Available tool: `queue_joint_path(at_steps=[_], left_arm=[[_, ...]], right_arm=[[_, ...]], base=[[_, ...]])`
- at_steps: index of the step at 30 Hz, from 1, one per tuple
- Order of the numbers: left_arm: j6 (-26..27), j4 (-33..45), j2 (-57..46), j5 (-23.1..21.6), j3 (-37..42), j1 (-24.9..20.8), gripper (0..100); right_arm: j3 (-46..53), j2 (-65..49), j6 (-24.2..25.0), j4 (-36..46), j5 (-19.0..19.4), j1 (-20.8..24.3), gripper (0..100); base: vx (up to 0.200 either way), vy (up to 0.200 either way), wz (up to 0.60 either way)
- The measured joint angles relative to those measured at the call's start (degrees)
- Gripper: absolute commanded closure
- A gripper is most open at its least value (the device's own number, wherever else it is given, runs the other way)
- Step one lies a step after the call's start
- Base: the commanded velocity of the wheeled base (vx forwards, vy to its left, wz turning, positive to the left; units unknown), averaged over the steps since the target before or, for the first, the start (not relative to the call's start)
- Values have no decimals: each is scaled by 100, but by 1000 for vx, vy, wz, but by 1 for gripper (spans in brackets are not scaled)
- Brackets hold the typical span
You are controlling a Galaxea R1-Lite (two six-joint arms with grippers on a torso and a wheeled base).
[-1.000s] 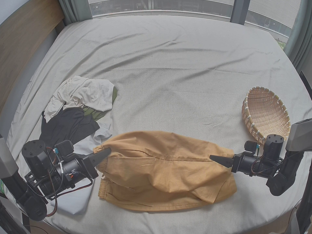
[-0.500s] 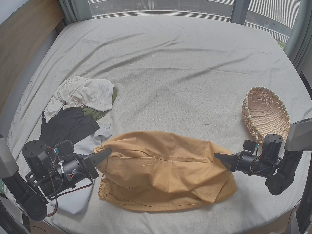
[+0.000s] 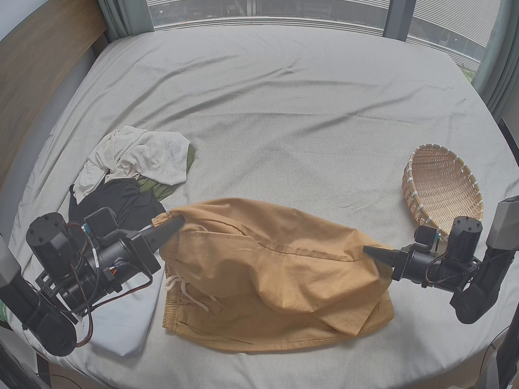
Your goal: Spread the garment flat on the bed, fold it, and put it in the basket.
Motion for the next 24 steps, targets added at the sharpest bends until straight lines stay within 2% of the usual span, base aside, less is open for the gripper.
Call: queue_joint_path(at_steps=[14,24], left_arm=[[-361,-2,-625,-82,-254,41,100],[-522,-2,-694,-98,-190,50,100]], right_arm=[[210,-1373,122,9,200,69,100],[155,-1681,134,11,199,55,100]], base=[[0,0,0],[0,0,0]])
